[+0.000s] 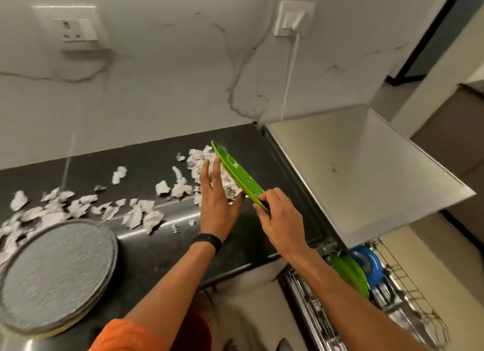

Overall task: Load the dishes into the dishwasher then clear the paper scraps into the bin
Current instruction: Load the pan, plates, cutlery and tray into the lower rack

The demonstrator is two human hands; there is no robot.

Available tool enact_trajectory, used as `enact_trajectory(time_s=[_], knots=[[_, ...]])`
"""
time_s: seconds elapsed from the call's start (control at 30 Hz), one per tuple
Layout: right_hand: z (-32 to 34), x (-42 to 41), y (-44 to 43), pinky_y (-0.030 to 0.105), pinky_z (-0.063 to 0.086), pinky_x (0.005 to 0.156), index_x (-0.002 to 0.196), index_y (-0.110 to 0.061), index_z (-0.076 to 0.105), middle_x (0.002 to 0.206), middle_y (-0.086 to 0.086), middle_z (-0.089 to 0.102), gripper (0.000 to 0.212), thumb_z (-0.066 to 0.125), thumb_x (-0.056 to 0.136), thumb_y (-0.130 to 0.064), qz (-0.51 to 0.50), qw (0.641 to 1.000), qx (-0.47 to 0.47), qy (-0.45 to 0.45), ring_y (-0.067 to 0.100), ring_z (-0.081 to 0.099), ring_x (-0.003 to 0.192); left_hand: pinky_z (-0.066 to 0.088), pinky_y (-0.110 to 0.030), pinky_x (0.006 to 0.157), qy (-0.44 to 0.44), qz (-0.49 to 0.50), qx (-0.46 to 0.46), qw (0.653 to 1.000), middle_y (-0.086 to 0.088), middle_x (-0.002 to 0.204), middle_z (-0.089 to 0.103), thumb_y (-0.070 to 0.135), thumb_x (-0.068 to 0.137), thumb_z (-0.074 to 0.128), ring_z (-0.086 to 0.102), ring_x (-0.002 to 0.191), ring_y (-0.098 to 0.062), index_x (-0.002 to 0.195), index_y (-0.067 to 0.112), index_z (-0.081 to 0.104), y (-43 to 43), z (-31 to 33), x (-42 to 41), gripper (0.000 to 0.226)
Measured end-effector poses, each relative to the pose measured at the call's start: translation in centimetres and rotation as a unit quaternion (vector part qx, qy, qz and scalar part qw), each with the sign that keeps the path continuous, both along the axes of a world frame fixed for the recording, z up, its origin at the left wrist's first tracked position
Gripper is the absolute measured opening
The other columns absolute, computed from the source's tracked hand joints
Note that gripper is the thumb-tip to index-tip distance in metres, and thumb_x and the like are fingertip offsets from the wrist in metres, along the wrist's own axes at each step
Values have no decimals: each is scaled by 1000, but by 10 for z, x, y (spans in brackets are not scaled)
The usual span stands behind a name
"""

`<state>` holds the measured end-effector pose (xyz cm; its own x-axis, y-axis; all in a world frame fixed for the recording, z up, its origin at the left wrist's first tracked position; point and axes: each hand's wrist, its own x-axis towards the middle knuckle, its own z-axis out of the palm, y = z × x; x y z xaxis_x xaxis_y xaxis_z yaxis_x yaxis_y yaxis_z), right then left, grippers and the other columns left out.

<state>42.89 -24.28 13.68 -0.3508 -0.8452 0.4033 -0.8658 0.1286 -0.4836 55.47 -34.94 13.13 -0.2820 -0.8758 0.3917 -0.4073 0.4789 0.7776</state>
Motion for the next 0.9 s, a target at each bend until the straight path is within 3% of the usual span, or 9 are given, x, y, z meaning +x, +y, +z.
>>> enact_trajectory(time_s=[0.07, 0.17, 0.27, 0.37, 0.47, 0.57, 0.67, 0.77, 0.9], knots=[[-3, -17, 16, 24, 44, 60, 97, -22, 54, 95, -8, 52, 16, 67, 97, -31, -33, 999, 4, -4, 11, 55, 82, 33, -24, 114, 6, -24, -27, 999, -9, 165, 12, 12, 79, 84, 8, 149, 6, 156, 22, 24, 1, 0, -21, 98], [-8, -46, 48, 26, 46, 64, 98, -22, 54, 95, -6, 53, 16, 64, 98, -35, -77, 997, 15, -2, 12, 55, 82, 50, -44, 106, 6, -64, -35, 997, -11, 163, 16, 13, 75, 88, 22, 151, -16, 155, 25, 23, 9, 1, -59, 104], [-9, -76, 89, 24, 45, 67, 99, -21, 53, 97, -5, 52, 17, 63, 99, -35, -133, 991, 21, -9, 10, 52, 83, 47, -52, 109, -25, -137, -59, 989, -12, 163, 17, 12, 73, 89, 25, 150, -25, 156, 26, 22, 24, 1, -104, 108], [-9, -100, 133, 27, 46, 66, 98, -21, 53, 97, -5, 53, 17, 63, 99, -35, -196, 980, 21, -16, 11, 52, 81, 44, -53, 111, -52, -226, -97, 968, -12, 164, 18, 7, 71, 88, 32, 145, -29, 153, 28, 33, 48, 0, -148, 101], [-15, -121, 180, 29, 46, 60, 94, -22, 53, 93, -6, 54, 20, 65, 97, -39, -255, 967, 4, -2, 10, 50, 76, 42, -55, 111, -70, -312, -145, 936, -15, 159, 29, 5, 73, 85, 34, 144, -37, 140, 21, 54, 83, -4, -190, 75], [-23, -138, 230, 32, 45, 58, 90, -21, 51, 91, -6, 54, 30, 61, 94, -49, -300, 954, -4, -13, 13, 50, 74, 41, -56, 111, -99, -380, -182, 902, -14, 150, 43, 4, 77, 81, 38, 140, -40, 126, 17, 62, 124, -13, -226, 54], [-33, -154, 274, 29, 40, 59, 88, -23, 48, 89, -12, 49, 31, 62, 92, -51, -328, 944, 6, -29, 9, 45, 75, 50, -49, 100, -118, -417, -184, 882, -10, 138, 55, 2, 75, 77, 51, 128, -37, 116, 18, 66, 161, -25, -253, 45], [-49, -175, 316, 23, 34, 64, 87, -27, 48, 91, -13, 48, 30, 65, 89, -51, -335, 941, 35, -32, 7, 43, 79, 53, -47, 88, -151, -433, -182, 870, -9, 127, 63, 12, 78, 67, 61, 113, -35, 110, 18, 68, 195, -40, -274, 32], [-75, -205, 359, 26, 37, 62, 91, -27, 52, 93, -8, 56, 25, 70, 88, -44, -320, 943, 81, -32, 12, 49, 77, 56, -45, 78, -218, -462, -156, 845, -3, 114, 65, 10, 75, 78, 65, 99, -30, 103, 20, 70, 233, -69, -301, 31]])
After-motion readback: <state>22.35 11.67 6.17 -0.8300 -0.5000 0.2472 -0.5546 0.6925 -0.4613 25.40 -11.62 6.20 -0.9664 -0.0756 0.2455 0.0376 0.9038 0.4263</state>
